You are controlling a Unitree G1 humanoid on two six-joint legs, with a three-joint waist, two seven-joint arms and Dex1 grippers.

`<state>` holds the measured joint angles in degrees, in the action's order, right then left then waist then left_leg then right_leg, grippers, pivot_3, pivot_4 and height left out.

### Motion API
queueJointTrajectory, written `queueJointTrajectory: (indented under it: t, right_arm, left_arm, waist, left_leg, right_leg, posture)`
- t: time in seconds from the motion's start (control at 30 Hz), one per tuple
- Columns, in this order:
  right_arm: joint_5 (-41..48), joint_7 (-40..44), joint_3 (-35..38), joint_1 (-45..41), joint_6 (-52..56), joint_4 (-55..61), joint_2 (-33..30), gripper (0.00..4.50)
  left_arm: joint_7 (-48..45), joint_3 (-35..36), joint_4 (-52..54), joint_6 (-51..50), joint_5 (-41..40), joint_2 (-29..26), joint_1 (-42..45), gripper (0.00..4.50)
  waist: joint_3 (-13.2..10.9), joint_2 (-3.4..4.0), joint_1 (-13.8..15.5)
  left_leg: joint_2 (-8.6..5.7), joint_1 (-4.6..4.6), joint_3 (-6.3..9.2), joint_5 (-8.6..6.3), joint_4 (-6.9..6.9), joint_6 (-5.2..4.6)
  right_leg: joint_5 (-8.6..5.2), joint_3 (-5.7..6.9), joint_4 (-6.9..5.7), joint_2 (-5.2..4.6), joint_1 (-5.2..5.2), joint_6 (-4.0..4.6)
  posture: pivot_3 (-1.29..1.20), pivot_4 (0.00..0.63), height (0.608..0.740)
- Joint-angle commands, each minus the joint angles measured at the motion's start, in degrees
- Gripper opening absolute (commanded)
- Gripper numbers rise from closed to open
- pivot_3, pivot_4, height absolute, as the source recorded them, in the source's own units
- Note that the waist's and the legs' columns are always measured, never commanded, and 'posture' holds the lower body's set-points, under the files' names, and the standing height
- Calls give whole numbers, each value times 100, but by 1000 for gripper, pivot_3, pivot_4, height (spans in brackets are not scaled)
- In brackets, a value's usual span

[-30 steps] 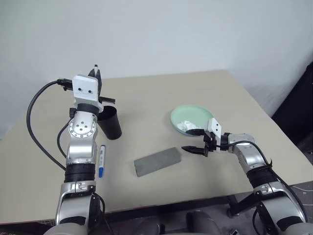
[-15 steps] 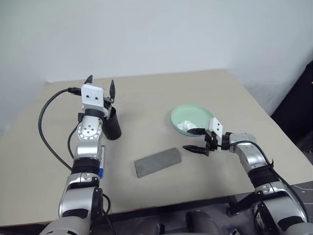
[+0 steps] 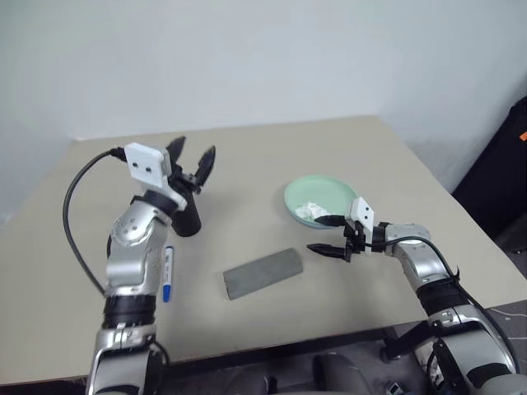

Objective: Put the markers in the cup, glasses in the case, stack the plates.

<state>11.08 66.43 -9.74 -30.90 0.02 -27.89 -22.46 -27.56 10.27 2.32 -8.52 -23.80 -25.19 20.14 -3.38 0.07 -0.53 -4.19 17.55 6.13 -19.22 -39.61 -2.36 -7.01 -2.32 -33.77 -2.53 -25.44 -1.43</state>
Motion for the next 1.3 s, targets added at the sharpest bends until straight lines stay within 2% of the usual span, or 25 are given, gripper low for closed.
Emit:
queueJointTrajectory:
  t: [0.03, 0.23, 0.33, 0.47, 0.73, 0.87, 1.0, 1.3]
  right_arm:
    - [27, 41, 60, -170, -90, 74, 29, 4048]
    - [5, 66, 56, -234, -111, -3, 61, 4048]
    - [-1, 81, 61, -239, -128, -27, 62, 4048]
    - [-8, 99, 69, -240, -135, -45, 62, 4048]
    - [-18, 113, 78, -284, -159, -110, 63, 4048]
    - [-17, 138, 75, -300, -166, -132, 67, 4048]
    - [212, 358, 136, -330, 4, 5, 100, 4048]
    - [899, 930, 296, -298, 783, 717, 42, 4048]
  left_arm:
    - [-456, 79, 869, -791, -588, -367, -370, 3259]
    - [-861, 582, 1480, -1862, -1215, -1128, -1285, 3259]
    - [-814, 838, 1465, -2042, -1027, -1468, -1655, 3259]
    - [-385, 1043, 1111, -2302, -646, -1662, -1796, 3259]
    - [575, 1252, 1429, -3767, -678, -1505, -1974, 3259]
    - [1268, 1431, 1352, -4441, -510, -1250, -2001, 3259]
    - [1720, 1443, 1158, -4726, -229, -1106, -2015, 3259]
    - [1771, 1289, 984, -4868, 6, -951, -2027, 3259]
  waist:
    - [-1, 0, -25]
    - [-3, 2, -89]
    - [-5, 4, -114]
    - [-5, 5, -131]
    - [-5, 3, -191]
    - [-4, 2, -219]
    - [-4, 0, -222]
    - [-4, -3, -219]
  left_leg:
    - [1, -1, -1, 0, 0, -1]
    - [26, -14, -28, 2, -1, 0]
    - [59, -26, -63, -3, 0, 8]
    - [77, -40, -79, -6, 2, 18]
    - [82, -52, -78, -9, 8, 21]
    - [84, -62, -80, -14, 21, 30]
    - [91, -82, -86, -15, 48, 35]
    - [92, -85, -89, -17, 55, 38]
  right_leg:
    - [0, 0, -1, 1, 1, 1]
    - [1, -7, -3, 22, 8, 4]
    - [1, -15, -2, 46, 7, 7]
    - [1, -13, -3, 65, 15, 11]
    - [3, -23, -3, 63, 16, 11]
    - [8, -21, -3, 61, 15, 18]
    - [9, -17, -4, 63, 18, 20]
    - [8, -17, 0, 62, 18, 20]
  posture:
    - [0, 0, 740]
    - [0, 0, 740]
    - [0, 0, 740]
    - [0, 0, 740]
    - [0, 0, 740]
    - [0, 0, 740]
    - [0, 0, 740]
    - [0, 0, 740]
